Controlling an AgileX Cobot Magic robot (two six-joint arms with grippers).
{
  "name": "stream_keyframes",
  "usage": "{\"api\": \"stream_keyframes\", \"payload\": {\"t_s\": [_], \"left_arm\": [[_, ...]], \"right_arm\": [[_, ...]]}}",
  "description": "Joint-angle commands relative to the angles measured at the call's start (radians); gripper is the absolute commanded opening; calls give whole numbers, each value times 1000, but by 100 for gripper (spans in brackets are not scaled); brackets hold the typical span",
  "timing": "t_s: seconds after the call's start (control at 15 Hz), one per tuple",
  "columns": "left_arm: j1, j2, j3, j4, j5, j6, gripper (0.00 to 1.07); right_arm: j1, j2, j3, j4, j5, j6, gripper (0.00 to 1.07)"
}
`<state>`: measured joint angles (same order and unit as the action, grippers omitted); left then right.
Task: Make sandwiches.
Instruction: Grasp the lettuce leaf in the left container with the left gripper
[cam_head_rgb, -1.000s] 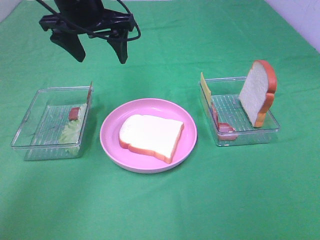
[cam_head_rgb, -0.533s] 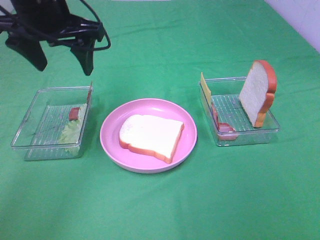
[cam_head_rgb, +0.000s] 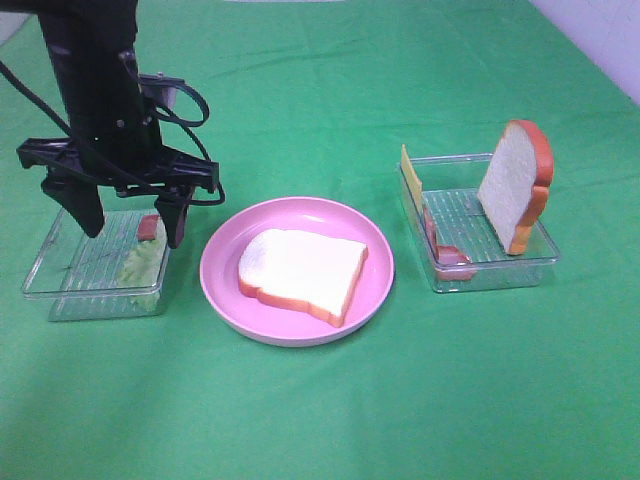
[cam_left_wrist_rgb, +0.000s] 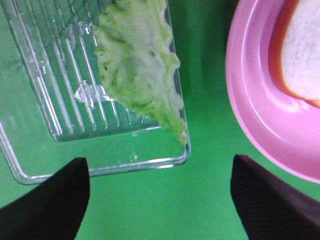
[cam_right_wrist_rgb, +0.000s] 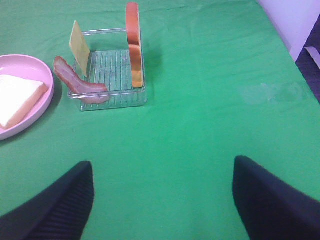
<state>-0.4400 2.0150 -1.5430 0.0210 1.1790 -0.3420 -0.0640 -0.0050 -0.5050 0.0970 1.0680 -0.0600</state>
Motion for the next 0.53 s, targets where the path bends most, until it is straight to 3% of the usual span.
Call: {"api": "stream_keyframes", "payload": {"t_s": [0.07, 0.53], "left_arm": [[-4, 45, 10, 7, -43, -13, 73], [-4, 98, 10, 13, -151, -16, 73]], "right_arm": [[-4, -15, 2, 1, -8, -12, 73], [-4, -15, 2, 1, -8, -12, 73]]}}
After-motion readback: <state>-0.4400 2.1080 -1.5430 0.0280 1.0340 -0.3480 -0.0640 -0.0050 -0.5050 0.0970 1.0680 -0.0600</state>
